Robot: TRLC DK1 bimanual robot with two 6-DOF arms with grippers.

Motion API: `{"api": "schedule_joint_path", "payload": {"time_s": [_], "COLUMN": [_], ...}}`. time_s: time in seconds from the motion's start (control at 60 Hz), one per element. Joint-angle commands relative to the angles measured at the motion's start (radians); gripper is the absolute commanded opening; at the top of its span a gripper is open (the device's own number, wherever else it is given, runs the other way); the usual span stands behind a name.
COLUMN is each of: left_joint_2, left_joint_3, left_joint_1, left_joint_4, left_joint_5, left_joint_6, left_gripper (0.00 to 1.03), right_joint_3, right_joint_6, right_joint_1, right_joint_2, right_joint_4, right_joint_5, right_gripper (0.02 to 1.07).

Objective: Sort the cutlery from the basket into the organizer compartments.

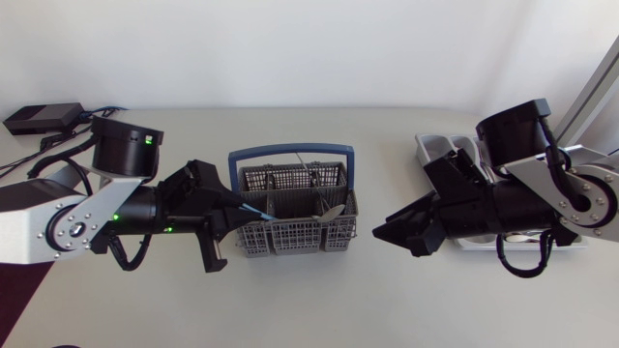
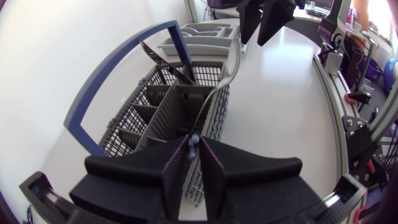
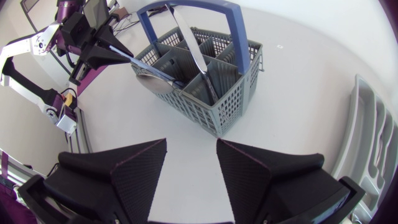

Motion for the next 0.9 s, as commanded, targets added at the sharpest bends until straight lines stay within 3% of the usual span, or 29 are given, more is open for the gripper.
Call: {"api": "schedule_joint_path", "payload": {"time_s": [0.0,0.233,0.633,0.883], "left_joint_2": [0.024,0.033,0.071,0.065], "left_joint_3": [-0.016,0.010,0.050,0.101], "left_joint_1": [-0.014,-0.042,-0.091,-0.102], "left_joint_4": [0.014,0.023,0.032,-0.026], "left_joint_5": [0.000,0.000,-0.006,-0.029], "left_joint_6": [0.000,-0.024,-0.047,-0.050], "left_gripper": [0.10,0.04,0.04,0.04], "right_joint_3": [-0.017,-0.027,-0.044,-0.048], "right_joint_6": [-0.001,-0.004,-0.015,-0.017], "right_joint_1": [0.005,0.005,0.005,0.005], "right_joint_2": [-0.003,-0.006,-0.014,-0.025], "right_joint_4": [-0.002,0.001,0.002,0.002], "right_joint_5": [0.004,0.004,0.006,0.006], "right_gripper": [0.62,0.62,0.62,0.62]}}
